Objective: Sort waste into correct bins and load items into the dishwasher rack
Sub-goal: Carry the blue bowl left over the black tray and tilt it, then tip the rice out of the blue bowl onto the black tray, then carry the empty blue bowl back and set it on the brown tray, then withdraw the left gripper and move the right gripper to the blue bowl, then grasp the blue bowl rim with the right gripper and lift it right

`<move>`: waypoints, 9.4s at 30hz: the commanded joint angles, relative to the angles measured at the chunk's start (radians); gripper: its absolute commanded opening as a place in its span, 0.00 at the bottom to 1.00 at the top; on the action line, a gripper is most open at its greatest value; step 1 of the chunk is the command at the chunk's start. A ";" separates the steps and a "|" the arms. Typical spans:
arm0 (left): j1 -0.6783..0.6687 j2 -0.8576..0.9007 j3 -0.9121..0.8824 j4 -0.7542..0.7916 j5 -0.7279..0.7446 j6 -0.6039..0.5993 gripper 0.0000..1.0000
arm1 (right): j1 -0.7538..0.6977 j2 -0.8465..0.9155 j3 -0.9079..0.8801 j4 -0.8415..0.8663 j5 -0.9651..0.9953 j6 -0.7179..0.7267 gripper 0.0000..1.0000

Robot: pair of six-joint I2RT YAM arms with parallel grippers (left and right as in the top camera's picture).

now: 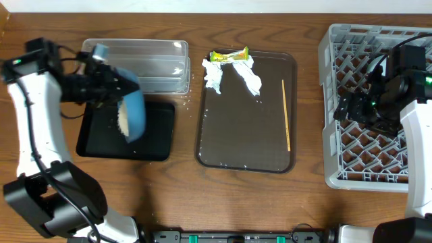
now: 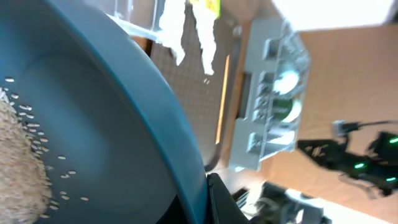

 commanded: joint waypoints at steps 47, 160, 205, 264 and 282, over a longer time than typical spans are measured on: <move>0.179 -0.010 -0.148 0.010 0.280 0.017 0.06 | -0.007 -0.006 0.002 -0.002 0.006 -0.008 0.95; -0.923 -0.054 -0.147 0.446 -0.454 -0.164 0.07 | -0.007 -0.006 0.002 -0.018 0.006 -0.004 0.95; -0.356 -0.355 -0.147 0.163 -0.686 -0.363 0.63 | 0.304 0.043 0.002 0.141 -0.160 -0.069 0.95; -0.250 -0.352 -0.148 0.132 -0.686 -0.362 0.69 | 0.336 -0.061 0.003 0.351 0.333 0.029 0.01; -0.250 -0.352 -0.148 0.132 -0.686 -0.362 0.69 | 0.291 -0.220 0.003 0.525 1.126 0.026 0.01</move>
